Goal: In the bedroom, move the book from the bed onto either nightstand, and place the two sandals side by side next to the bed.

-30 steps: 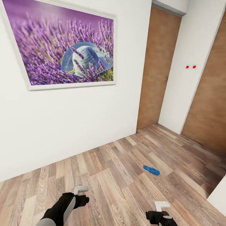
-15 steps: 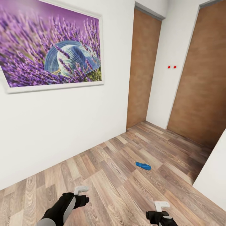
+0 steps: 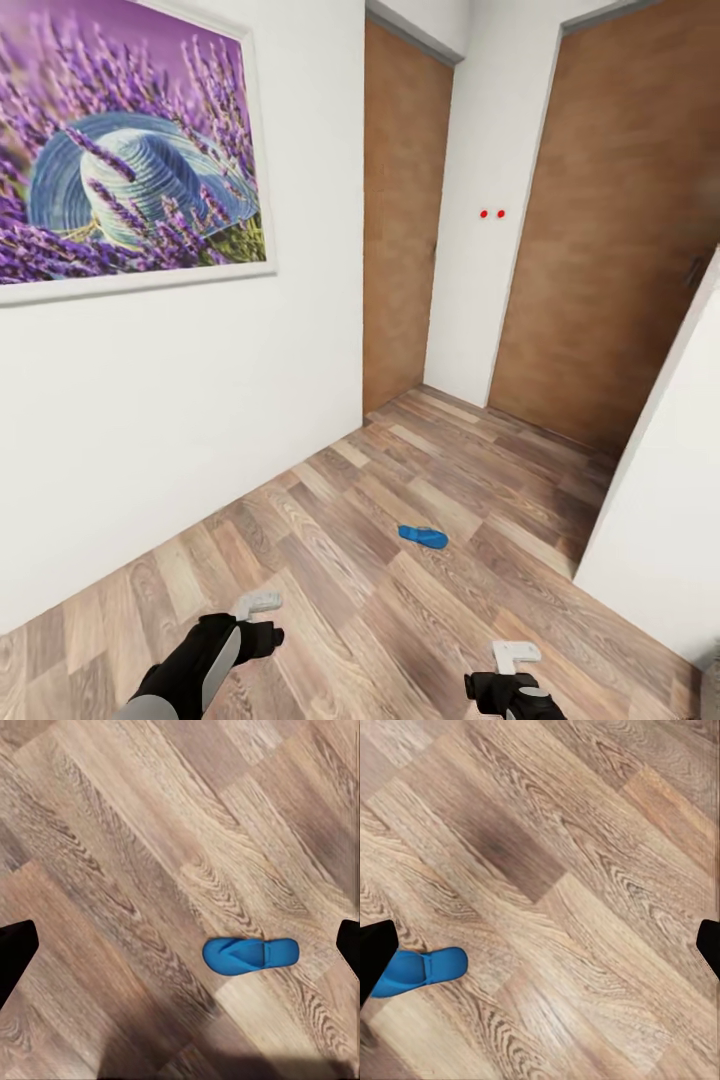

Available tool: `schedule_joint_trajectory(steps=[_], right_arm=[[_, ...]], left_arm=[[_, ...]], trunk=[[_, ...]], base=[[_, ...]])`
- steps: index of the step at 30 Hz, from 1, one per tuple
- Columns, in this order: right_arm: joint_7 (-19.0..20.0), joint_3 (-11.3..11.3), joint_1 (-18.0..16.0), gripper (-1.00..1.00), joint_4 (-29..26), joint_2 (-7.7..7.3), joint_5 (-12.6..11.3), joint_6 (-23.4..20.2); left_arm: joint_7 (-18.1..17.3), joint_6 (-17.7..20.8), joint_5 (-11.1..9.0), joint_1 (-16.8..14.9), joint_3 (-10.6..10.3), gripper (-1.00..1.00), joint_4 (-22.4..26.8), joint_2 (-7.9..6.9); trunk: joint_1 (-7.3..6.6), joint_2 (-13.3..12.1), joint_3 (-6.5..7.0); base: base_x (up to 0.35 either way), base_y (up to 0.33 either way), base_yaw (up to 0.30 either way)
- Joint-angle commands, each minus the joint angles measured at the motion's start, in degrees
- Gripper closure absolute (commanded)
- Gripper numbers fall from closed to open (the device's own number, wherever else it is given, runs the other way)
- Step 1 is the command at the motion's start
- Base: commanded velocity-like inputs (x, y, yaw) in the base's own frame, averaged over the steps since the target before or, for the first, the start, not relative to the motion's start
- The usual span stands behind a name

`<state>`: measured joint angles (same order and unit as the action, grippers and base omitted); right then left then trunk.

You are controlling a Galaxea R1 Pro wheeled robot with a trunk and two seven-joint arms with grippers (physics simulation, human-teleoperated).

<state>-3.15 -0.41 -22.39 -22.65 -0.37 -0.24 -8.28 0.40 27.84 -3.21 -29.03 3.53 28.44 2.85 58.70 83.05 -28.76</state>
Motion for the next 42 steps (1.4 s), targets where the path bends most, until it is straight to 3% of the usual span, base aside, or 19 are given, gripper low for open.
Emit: schedule_joint_trajectory(steps=[1, 14, 42], right_arm=[[-0.1, 0.0, 0.0, -1.00, -0.1, 0.01, 0.0, -0.3], [-0.1, 0.0, 0.0, -1.00, -0.1, 0.01, 0.0, -0.3], [-0.1, 0.0, 0.0, -1.00, -0.1, 0.01, 0.0, -0.3]], left_arm=[[0.0, 0.4, -0.4, 0.0, 0.3, -1.00, 0.1, 0.05], [0.0, 0.3, -0.5, 0.0, 0.4, -1.00, 0.1, 0.05], [0.0, 0.3, -0.6, 0.0, 0.3, -1.00, 0.1, 0.05]], trunk=[[0.03, 0.0, -0.06], [0.03, 0.0, -0.25], [0.03, 0.0, -1.46]], base=[[0.309, 0.098, -0.287], [0.102, 0.044, -0.267], [-0.041, 0.063, -0.224]])
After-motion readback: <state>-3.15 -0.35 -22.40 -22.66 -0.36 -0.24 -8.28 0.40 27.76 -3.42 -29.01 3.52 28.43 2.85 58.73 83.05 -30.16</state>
